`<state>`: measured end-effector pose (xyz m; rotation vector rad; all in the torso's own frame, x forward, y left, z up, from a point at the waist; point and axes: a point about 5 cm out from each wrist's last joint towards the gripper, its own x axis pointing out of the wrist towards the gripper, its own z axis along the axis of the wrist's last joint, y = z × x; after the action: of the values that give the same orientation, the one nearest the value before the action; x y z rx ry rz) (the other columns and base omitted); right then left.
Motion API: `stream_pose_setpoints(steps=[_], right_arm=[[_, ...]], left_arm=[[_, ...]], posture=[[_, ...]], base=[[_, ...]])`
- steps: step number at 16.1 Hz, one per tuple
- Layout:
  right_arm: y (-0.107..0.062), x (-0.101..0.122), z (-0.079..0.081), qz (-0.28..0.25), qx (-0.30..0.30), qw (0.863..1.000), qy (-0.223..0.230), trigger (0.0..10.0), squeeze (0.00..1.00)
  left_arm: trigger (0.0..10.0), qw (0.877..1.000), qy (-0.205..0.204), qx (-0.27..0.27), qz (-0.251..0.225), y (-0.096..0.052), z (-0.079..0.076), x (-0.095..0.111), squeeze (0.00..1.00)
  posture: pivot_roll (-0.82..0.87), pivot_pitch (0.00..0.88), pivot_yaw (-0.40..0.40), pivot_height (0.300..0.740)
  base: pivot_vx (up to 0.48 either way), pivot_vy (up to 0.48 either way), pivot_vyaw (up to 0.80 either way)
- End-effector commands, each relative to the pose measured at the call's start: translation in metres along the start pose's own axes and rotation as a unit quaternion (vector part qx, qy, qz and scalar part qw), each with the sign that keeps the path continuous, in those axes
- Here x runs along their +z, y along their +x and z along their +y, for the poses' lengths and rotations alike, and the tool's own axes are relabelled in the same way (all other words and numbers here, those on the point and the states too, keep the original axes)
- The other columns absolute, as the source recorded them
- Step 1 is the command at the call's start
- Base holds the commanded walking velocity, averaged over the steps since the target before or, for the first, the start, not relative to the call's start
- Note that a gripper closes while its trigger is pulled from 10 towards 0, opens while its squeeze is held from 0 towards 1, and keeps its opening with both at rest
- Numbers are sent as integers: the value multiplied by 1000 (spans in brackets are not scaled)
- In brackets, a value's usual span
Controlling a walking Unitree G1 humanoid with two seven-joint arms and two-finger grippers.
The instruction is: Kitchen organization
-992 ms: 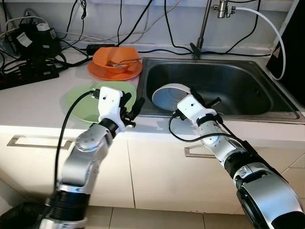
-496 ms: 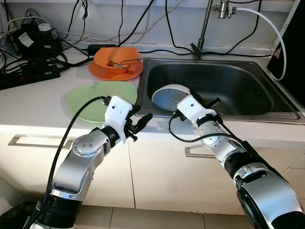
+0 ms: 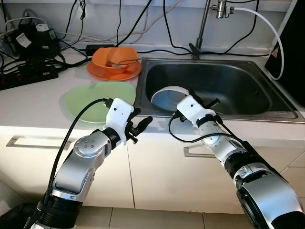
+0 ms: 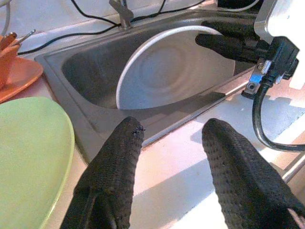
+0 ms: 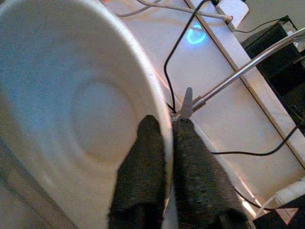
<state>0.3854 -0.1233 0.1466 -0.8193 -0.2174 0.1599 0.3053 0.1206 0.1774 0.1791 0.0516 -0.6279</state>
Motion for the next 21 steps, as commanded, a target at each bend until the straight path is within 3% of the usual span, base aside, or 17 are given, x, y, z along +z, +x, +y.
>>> stream_pose_setpoints(steps=[1, 2, 3, 11, 13, 14, 16, 17, 20, 21], right_arm=[[6, 11, -3, -21, 0, 1000, 8, 10000, 773], [6, 12, -1, -21, 5, 1000, 7, 10000, 675], [6, 12, 0, -21, 8, 1000, 4, 10000, 4], [5, 14, 4, -28, 15, 999, 12, 10000, 0], [5, 18, 4, -34, 11, 998, 51, 10000, 0], [6, 21, 2, -35, 1, 994, 104, 10000, 0], [9, 30, 0, -38, -12, 959, 281, 10000, 0], [9, 35, 0, -46, -11, 940, 338, 10000, 0], [4, 51, 2, -70, -16, 890, 450, 10000, 0], [2, 53, 4, -73, -14, 883, 463, 10000, 0]], left_arm=[[10000, 1000, 2, 2, 10, 0, 0, -3, 0], [10000, 1000, 3, 2, 11, 1, 0, -3, 0], [10000, 1000, 4, 3, 12, 1, 0, -3, 0], [10000, 1000, 3, 10, 15, 3, 0, -4, 0], [10000, 1000, 0, 25, 12, 4, 3, -4, 0], [10000, 999, -6, 46, 4, 5, 7, -1, 0], [10000, 993, -26, 111, -27, 5, 23, 8, 0], [10000, 990, -26, 132, -34, 5, 29, 11, 0], [10000, 979, -40, 195, -50, 1, 41, 13, 0], [10000, 976, -37, 208, -48, 0, 46, 13, 0]], posture=[[86, 0, -12, 740], [86, 0, -12, 740], [85, 0, -11, 740], [79, 0, -7, 740], [76, 0, -5, 740], [75, 0, -4, 740], [71, 0, 0, 740], [69, 0, 1, 740], [51, 0, 8, 740], [48, 0, 10, 740]], base=[[0, 0, 0], [0, 0, 0], [0, 0, 0], [0, 0, 0], [0, 0, 0], [0, 0, 0], [0, 0, 0], [0, 0, 0], [0, 0, 0], [0, 0, 0]])
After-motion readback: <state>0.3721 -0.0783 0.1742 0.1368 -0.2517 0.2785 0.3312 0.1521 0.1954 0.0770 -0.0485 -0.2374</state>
